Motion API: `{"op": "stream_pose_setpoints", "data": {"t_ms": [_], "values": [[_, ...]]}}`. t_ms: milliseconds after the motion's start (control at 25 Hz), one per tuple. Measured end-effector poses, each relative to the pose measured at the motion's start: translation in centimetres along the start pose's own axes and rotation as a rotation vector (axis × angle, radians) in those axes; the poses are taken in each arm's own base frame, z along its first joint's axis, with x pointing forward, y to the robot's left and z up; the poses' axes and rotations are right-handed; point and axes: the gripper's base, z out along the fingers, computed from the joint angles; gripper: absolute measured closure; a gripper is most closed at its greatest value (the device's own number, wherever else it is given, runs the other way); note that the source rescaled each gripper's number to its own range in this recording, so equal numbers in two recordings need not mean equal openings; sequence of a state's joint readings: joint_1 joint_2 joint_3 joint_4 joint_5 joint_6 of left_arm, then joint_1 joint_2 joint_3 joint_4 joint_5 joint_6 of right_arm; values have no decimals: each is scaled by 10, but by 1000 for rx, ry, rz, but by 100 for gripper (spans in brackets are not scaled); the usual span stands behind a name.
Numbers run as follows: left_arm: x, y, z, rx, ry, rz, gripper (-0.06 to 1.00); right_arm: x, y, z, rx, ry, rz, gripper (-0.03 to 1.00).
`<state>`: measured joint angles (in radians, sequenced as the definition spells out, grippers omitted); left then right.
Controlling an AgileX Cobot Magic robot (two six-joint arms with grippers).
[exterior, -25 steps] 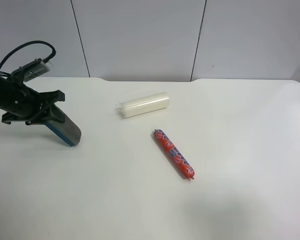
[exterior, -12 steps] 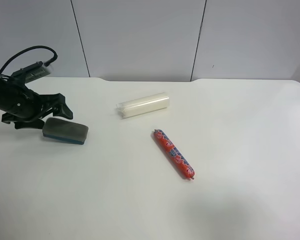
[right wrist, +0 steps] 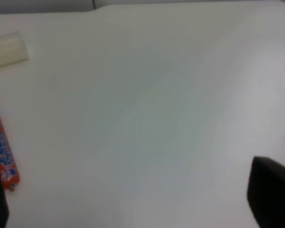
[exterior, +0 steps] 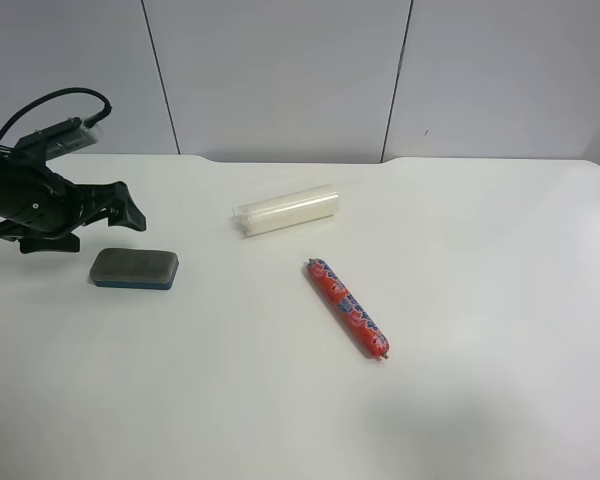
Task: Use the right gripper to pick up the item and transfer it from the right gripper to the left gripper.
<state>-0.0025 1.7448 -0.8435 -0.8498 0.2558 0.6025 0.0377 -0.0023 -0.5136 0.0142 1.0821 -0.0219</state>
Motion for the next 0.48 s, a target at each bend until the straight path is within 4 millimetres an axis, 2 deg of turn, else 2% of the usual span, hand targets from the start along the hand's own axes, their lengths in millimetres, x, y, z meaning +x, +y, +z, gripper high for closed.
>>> {"op": "stream_pose_setpoints", "data": {"t_ms": [160,320,480], "values": [[-14,-9,-21,30,-71,18,-5,0,0,0,0,0,0,-2],[-31,-23,-55,88,-144,74,-6,0,0,0,0,0,0,-2],[-35,-36,-92,131,-173,177,-6,0,0,0,0,0,0,-2]]}}
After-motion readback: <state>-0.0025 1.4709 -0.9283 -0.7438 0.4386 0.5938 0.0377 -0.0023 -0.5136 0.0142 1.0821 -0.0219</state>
